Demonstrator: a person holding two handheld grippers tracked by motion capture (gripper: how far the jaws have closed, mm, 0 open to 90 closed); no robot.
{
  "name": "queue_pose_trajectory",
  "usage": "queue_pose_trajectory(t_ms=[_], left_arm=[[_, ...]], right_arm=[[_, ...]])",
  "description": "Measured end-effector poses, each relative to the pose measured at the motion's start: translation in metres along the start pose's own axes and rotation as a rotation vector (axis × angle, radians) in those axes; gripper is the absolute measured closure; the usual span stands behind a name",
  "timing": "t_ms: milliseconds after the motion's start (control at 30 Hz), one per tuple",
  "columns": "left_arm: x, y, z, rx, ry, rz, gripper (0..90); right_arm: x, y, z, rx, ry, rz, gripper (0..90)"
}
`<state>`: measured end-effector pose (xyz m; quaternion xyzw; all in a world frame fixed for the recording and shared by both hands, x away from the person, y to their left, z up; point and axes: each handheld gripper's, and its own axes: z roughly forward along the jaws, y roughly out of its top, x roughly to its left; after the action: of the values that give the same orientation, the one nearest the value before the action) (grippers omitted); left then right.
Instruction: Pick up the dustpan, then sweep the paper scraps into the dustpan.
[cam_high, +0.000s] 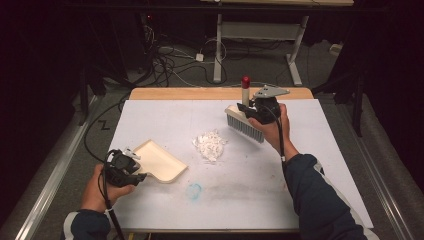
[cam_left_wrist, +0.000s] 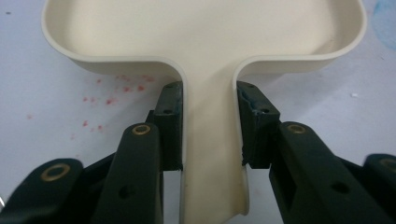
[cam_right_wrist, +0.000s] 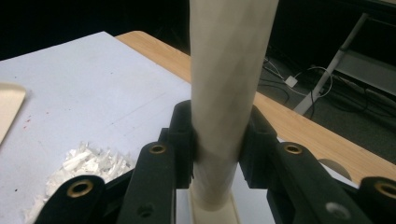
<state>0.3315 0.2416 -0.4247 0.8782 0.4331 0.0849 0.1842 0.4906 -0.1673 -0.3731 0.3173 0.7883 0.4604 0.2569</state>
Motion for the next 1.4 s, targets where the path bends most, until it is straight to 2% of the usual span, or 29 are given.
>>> queue_pose_trajectory(t_ms=[33,200,333,400,567,600,633,700,733,833,900,1000,1067,1133,1167,1300,1400], left_arm=[[-0.003,0.001,0.000,0.001,-0.015,0.013,63.5],[-0.007,0.002,0.000,0.005,-0.020,0.030,63.5],[-0.010,-0.001,0.000,0.013,-0.024,0.041,63.6],[-0.009,-0.002,-0.001,0.013,-0.026,0.045,63.5],[-0.008,-0.002,0.001,0.012,-0.030,0.048,63.5],[-0.008,-0.002,0.001,0.016,-0.032,0.050,63.5],[-0.008,-0.002,0.002,0.016,-0.034,0.049,63.5],[-0.007,-0.002,0.003,0.025,-0.034,0.058,63.5],[-0.008,-0.001,0.002,0.025,-0.035,0.060,63.5],[-0.010,0.000,0.003,0.026,-0.047,0.071,63.5],[-0.012,0.002,0.003,0.033,-0.054,0.091,63.5],[-0.014,0.006,0.005,0.043,-0.057,0.105,63.5],[-0.015,0.008,0.006,0.047,-0.058,0.113,63.4],[-0.018,0.010,0.007,0.052,-0.060,0.119,63.4],[-0.019,0.012,0.007,0.054,-0.059,0.126,63.4],[-0.022,0.016,0.009,0.055,-0.063,0.142,63.4],[-0.024,0.019,0.010,0.061,-0.068,0.153,63.4]], right_arm=[[0.001,0.000,0.001,-0.010,-0.006,0.001,71.4],[0.004,0.003,0.007,-0.024,-0.019,-0.001,71.4],[0.007,0.009,0.021,-0.055,-0.028,-0.002,71.4],[0.013,0.011,0.032,-0.078,-0.039,0.007,71.4],[0.025,0.011,0.047,-0.088,-0.037,-0.021,71.4],[0.033,0.009,0.053,-0.074,-0.013,-0.021,71.4],[0.033,0.009,0.053,-0.074,-0.013,-0.021,71.4],[0.042,0.006,0.059,-0.053,0.008,-0.038,71.4],[0.050,0.005,0.061,-0.054,0.041,-0.056,71.4],[0.060,0.004,0.060,-0.049,0.080,-0.086,71.3],[0.064,0.002,0.059,-0.049,0.086,-0.098,71.3],[0.075,-0.001,0.052,-0.047,0.150,-0.151,71.0],[0.078,-0.003,0.048,-0.055,0.201,-0.163,71.0],[0.080,-0.004,0.046,-0.056,0.217,-0.165,70.9],[0.085,-0.005,0.042,-0.060,0.224,-0.189,70.9],[0.092,-0.007,0.032,-0.066,0.255,-0.211,71.2],[0.094,-0.006,0.028,-0.070,0.238,-0.231,71.4]])
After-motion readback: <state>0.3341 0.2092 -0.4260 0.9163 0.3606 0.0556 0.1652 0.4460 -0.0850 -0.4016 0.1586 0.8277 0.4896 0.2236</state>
